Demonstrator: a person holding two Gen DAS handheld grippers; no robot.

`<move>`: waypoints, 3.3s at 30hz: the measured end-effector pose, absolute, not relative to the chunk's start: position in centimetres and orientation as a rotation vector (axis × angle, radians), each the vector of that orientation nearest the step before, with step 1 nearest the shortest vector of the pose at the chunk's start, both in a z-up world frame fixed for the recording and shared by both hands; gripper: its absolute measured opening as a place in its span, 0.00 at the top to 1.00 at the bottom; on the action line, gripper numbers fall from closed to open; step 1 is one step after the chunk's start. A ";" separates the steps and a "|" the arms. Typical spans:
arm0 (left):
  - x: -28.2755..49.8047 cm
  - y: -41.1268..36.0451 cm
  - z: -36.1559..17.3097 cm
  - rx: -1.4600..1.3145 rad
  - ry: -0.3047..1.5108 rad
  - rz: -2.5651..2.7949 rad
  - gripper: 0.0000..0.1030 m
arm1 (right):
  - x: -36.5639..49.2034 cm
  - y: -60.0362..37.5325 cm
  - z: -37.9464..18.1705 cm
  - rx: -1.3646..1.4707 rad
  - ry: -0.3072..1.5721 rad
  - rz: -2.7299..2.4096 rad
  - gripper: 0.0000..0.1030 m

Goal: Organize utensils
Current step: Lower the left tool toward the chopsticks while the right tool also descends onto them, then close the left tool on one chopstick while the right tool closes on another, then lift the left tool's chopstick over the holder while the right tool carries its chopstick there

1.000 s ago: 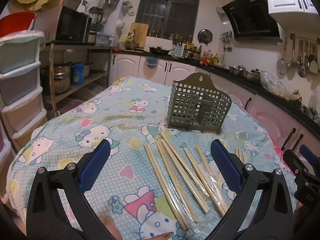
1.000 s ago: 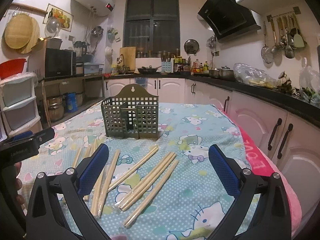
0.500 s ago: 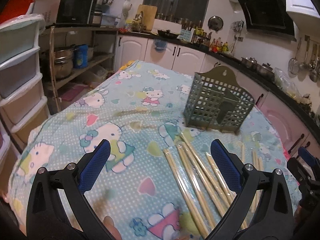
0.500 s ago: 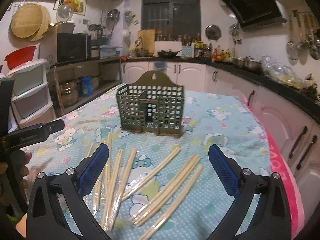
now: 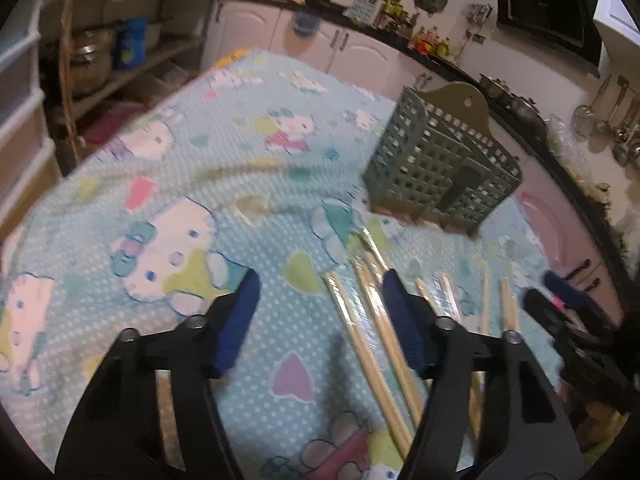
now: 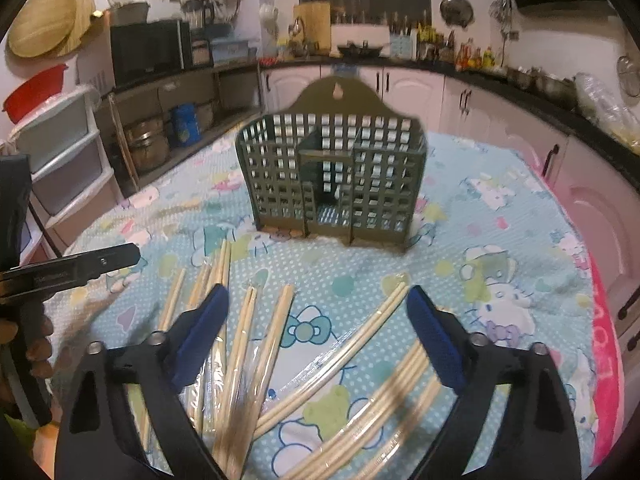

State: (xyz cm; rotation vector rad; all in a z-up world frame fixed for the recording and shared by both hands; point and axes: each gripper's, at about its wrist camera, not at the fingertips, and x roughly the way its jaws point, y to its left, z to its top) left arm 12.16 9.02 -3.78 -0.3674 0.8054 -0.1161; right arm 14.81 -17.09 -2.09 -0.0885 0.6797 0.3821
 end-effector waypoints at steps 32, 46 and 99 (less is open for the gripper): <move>16.9 7.6 -7.3 -0.374 1.015 -0.103 0.76 | 22.8 -13.4 -6.7 -0.054 0.989 0.508 0.90; 19.0 5.6 -7.1 -0.166 0.998 -0.047 0.91 | 22.3 -15.5 -3.5 0.001 0.919 0.535 0.93; 22.3 3.2 19.0 -0.240 0.312 -0.265 0.99 | 23.4 -25.9 19.1 0.170 0.230 0.395 0.95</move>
